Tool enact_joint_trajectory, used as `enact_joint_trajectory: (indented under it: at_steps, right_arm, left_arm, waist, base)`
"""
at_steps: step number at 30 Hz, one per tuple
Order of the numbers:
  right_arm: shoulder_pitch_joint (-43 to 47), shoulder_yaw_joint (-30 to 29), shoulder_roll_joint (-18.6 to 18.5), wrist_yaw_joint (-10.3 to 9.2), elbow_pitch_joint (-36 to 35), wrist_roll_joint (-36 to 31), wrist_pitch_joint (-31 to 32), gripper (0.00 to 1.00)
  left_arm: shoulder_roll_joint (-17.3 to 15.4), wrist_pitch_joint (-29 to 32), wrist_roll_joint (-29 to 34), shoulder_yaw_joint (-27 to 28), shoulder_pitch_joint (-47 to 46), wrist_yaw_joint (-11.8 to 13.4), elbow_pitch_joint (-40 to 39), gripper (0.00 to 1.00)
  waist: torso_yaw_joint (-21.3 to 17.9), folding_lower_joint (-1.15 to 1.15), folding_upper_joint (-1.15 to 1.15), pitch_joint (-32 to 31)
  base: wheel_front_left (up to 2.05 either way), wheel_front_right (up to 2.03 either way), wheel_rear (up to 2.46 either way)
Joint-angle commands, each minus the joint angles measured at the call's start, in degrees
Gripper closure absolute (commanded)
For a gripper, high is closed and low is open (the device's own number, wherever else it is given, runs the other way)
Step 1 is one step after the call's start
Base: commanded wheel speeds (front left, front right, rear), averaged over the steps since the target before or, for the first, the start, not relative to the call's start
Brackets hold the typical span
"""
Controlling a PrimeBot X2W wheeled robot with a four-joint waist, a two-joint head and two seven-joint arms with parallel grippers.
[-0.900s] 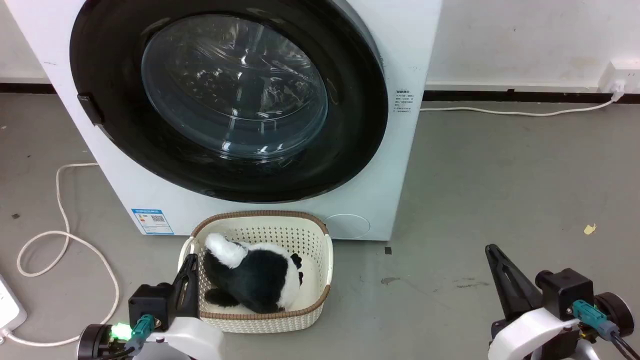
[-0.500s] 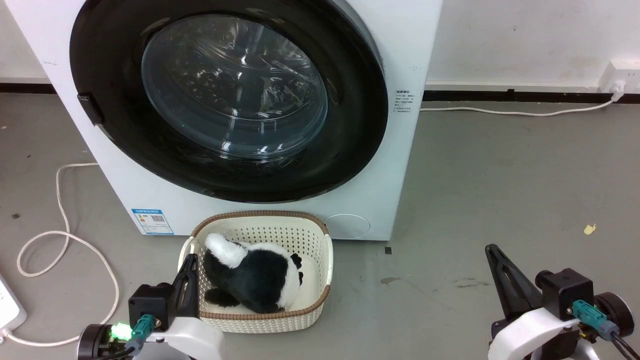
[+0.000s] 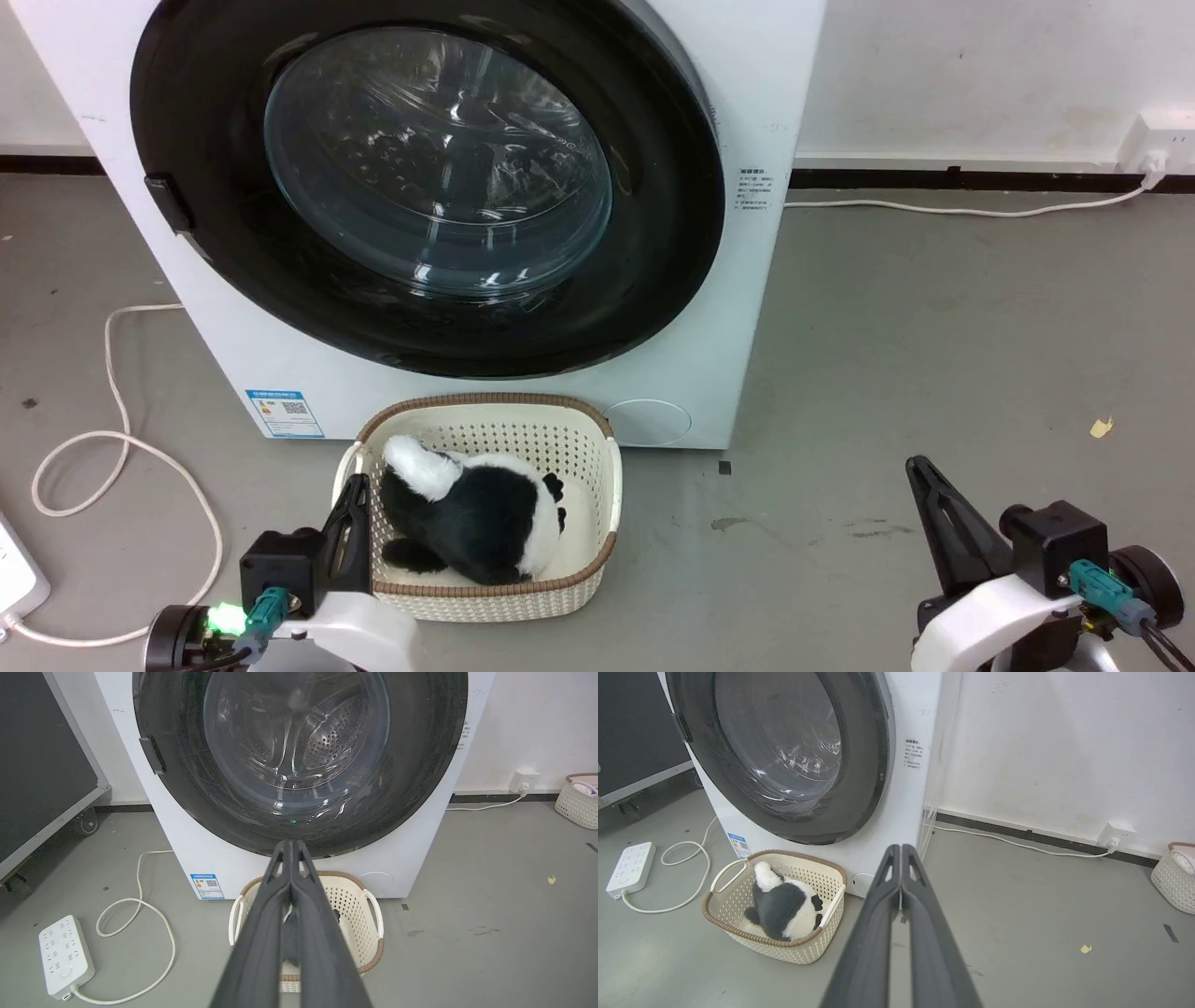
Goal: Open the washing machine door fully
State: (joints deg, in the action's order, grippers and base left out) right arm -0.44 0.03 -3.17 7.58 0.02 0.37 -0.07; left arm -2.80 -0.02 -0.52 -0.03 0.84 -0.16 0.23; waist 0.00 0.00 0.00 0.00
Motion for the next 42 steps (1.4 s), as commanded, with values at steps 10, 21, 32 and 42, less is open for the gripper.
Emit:
enact_joint_trajectory:
  at_steps: [10,21,32,42]
  right_arm:
    - [0.4,0.0,0.3,-0.09,0.0,-0.4,0.1,1.00]
    - [0.4,0.0,0.3,-0.09,0.0,-0.4,0.1,1.00]
    - [0.1,-0.3,0.0,0.01,0.2,0.3,-0.5,0.00]
    - [0.2,-0.6,0.0,0.00,0.2,0.2,-1.7,0.00]
  left_arm:
    - [-0.1,0.0,0.5,0.0,-0.8,0.2,-0.2,1.00]
    - [-0.1,0.0,0.5,0.0,-0.8,0.2,-0.2,1.00]
    - [0.0,-0.5,-0.1,-0.1,0.1,0.2,0.1,0.00]
    - [0.0,-1.7,-0.3,-0.6,0.2,0.7,0.1,0.00]
  waist:
    - [0.0,0.00,0.00,0.0]
    - [0.0,0.00,0.00,0.0]
    - [0.0,0.00,0.00,0.0]
    - [0.3,0.00,0.00,0.3]
  base:
    - [0.00,0.00,0.00]
    - [0.00,0.00,0.00]
    - [0.00,0.00,0.00]
    - [0.00,0.00,0.00]
